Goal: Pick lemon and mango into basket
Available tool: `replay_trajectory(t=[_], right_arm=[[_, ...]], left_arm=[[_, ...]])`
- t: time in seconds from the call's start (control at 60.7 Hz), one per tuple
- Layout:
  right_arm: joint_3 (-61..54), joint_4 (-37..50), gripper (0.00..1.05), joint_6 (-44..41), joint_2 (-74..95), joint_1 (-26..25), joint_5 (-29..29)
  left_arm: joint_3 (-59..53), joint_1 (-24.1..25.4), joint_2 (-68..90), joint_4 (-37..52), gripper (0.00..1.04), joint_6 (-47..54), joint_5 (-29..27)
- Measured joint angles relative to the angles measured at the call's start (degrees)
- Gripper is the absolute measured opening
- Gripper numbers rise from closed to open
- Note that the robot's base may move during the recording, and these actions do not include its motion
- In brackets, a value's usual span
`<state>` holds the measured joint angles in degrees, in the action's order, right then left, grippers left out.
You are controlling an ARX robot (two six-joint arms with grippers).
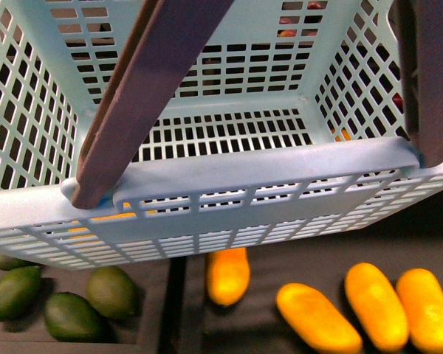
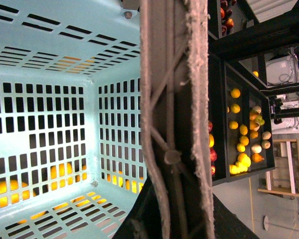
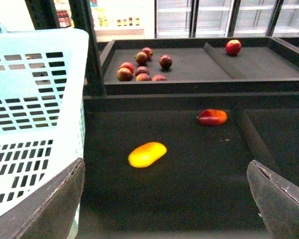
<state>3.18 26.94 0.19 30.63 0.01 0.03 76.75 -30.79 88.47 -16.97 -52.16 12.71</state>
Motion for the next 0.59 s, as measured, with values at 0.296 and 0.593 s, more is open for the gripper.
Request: replay_trajectory(t=[0.296, 0.593], right_arm=[[0.0, 0.0, 0.96, 0.0, -0.2, 0.0, -0.3], [10.2, -15.0, 0.96, 5.8, 14.9, -3.0, 11.1]], left_arm=[[0.0, 1.0, -0.3, 0.0, 0.05, 0.3, -1.4], [0.0, 0.3, -0.3, 0.0, 0.05, 0.5, 0.0]])
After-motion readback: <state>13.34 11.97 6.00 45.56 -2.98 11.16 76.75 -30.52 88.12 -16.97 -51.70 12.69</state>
